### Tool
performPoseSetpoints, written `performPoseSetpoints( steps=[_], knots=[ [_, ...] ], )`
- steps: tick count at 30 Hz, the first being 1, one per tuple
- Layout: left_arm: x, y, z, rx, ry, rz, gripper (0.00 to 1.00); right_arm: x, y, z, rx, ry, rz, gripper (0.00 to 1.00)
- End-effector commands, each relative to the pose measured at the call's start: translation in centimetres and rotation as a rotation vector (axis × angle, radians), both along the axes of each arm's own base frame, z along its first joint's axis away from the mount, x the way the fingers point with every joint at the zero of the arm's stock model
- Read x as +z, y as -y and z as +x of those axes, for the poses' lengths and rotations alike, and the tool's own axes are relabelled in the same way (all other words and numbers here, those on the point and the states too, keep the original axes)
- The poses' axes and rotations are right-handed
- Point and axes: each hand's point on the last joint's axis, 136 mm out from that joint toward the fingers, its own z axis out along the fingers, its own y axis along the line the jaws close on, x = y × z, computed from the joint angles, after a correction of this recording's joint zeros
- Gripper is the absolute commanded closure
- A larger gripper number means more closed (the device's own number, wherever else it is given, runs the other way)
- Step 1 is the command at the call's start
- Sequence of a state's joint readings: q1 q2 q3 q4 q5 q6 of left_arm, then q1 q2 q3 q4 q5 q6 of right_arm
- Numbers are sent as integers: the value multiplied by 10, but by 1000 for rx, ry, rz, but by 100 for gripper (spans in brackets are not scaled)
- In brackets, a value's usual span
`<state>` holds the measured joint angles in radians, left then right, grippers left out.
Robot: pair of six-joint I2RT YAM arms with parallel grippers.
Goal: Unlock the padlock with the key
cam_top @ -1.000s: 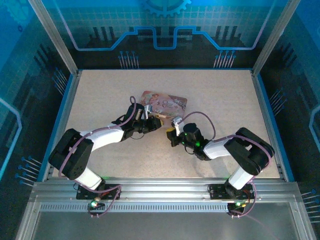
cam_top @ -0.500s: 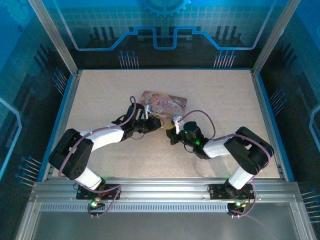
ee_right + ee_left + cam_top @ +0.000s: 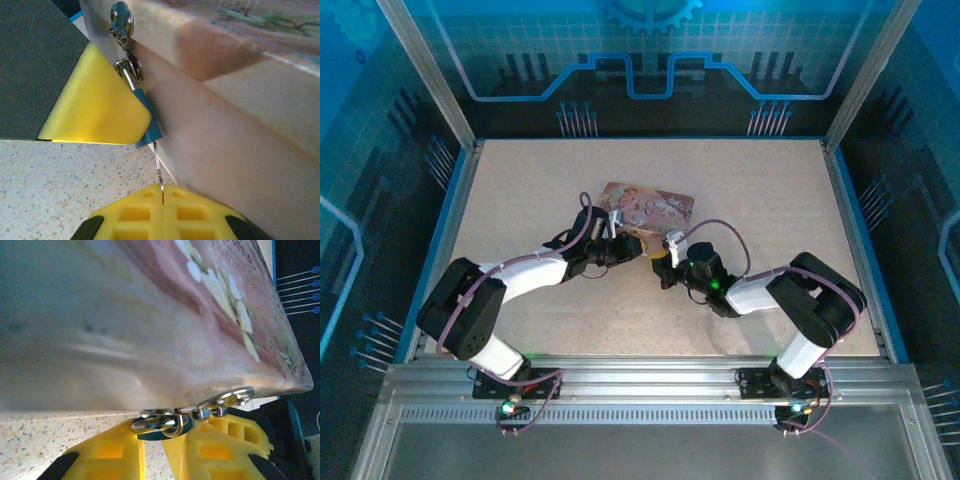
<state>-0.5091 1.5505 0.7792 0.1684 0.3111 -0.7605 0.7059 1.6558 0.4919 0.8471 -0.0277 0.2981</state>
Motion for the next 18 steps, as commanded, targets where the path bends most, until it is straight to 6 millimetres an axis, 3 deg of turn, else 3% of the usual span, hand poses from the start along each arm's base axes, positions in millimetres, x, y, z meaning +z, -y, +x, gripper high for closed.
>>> performPoseSetpoints(
  steps=[1, 18],
  knots=[
    [35, 10, 6, -23, 76, -58, 93, 14, 0, 2, 1, 32, 44, 100],
    [32, 11, 5, -24, 71, -57, 93, 22, 1, 0, 6, 46, 58, 100]
  ],
)
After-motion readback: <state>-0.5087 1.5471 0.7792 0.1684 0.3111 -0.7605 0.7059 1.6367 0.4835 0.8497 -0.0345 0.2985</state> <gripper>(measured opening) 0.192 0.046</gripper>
